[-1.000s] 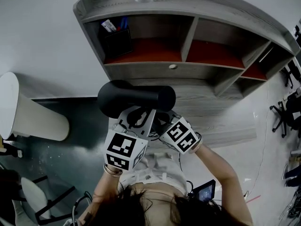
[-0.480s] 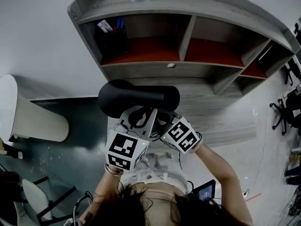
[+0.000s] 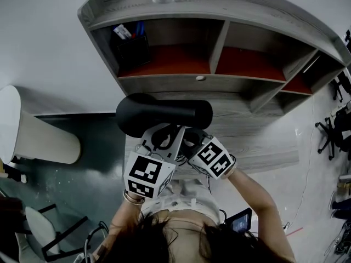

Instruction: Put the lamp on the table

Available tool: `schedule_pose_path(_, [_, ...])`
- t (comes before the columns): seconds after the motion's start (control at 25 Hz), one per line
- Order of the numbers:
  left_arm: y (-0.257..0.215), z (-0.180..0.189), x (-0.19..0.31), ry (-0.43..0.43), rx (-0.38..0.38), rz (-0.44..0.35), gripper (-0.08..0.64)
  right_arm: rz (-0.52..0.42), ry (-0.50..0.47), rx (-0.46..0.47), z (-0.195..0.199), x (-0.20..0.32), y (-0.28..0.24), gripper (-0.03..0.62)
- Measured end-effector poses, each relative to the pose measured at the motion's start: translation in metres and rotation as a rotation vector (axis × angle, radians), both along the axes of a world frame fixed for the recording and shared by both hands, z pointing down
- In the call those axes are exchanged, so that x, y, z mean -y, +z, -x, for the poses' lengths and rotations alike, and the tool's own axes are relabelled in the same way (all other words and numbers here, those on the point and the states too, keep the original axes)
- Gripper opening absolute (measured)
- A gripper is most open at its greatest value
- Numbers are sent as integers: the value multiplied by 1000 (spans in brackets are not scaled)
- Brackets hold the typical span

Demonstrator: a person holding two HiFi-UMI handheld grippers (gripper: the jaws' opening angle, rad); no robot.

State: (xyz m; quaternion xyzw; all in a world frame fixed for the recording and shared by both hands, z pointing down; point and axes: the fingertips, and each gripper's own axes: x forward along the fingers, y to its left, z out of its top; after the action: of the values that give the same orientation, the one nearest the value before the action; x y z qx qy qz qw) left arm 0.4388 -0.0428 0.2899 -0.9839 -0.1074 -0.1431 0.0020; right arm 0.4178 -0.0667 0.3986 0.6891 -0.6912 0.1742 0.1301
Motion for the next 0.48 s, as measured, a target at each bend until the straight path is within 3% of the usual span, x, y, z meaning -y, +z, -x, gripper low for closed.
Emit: schedule_pose_path(0.48, [-1,0,0,-46,-52,5,57,-22,-31,0,1,-2,0,58])
